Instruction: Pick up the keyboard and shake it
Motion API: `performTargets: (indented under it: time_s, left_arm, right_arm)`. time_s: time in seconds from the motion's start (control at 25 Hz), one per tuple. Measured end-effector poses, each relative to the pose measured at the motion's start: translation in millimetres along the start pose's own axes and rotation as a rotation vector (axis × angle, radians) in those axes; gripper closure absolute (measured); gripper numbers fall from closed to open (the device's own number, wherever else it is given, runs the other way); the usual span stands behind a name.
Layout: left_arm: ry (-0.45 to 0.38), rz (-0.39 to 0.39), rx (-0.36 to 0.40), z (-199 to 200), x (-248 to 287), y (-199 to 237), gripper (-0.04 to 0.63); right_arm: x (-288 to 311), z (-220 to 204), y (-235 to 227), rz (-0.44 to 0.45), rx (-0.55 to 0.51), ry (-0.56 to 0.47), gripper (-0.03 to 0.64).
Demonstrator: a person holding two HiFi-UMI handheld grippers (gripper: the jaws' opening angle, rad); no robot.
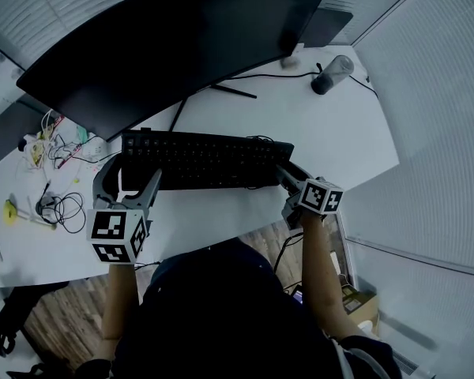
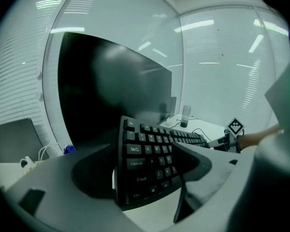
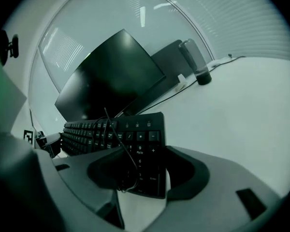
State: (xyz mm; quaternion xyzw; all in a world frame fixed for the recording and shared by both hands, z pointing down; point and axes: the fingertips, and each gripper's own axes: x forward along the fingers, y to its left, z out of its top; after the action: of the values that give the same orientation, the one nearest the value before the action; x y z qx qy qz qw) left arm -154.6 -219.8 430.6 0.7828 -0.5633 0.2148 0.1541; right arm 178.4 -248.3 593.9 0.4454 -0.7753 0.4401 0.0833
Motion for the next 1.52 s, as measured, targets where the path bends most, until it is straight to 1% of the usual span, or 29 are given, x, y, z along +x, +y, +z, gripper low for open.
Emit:
performTargets:
  time_s: [0.2, 0.44, 0.52, 0.64, 0.8, 1.04, 1.2, 1.36, 1.44, 1.52]
  left_arm:
    - [-0.002, 0.006, 0.052, 4.4, -3.7, -8.0, 0.217]
    - [0.029, -0.001, 0.027, -8.5, 6.9, -4.5, 0.217]
    - [0.045, -0.008, 0.001, -17.1, 15.4, -1.6, 0.218]
    - [0.081, -0.022, -0.066, -37.3, 32.2, 4.4, 0.217]
    - [0.142, -0.049, -0.179, -76.8, 55.8, 9.9, 0.218]
    - [0.228, -0.070, -0.307, -131.9, 92.9, 19.5, 0.218]
    - [0.295, -0.076, -0.350, -158.0, 111.6, 25.0, 0.218]
    - [0.355, -0.080, -0.390, -178.8, 120.5, 27.7, 0.218]
    - [0.368, -0.076, -0.391, -184.2, 123.6, 29.2, 0.218]
    - [0.363, -0.073, -0.386, -184.4, 125.7, 30.7, 0.219]
  right_arm:
    - [11.8, -21.5, -5.4, 0.011, 0.065, 0.047, 0.374]
    - [8.9, -23.2, -11.0, -0.023, 0.053, 0.062, 0.374]
    - [5.8, -21.0, -14.0, -0.051, 0.033, 0.064, 0.374]
    - [1.0, -17.5, -20.3, -0.108, -0.011, 0.076, 0.374]
    - [3.6, -16.3, -33.2, -0.184, -0.083, 0.119, 0.374]
    - [14.8, -17.0, -43.3, -0.273, -0.155, 0.175, 0.374]
    - [26.6, -14.5, -48.0, -0.315, -0.191, 0.208, 0.374]
    - [36.7, -14.7, -50.5, -0.331, -0.212, 0.238, 0.373]
    - [39.7, -15.2, -50.3, -0.336, -0.224, 0.244, 0.373]
    - [40.6, -14.4, -50.1, -0.341, -0.232, 0.239, 0.373]
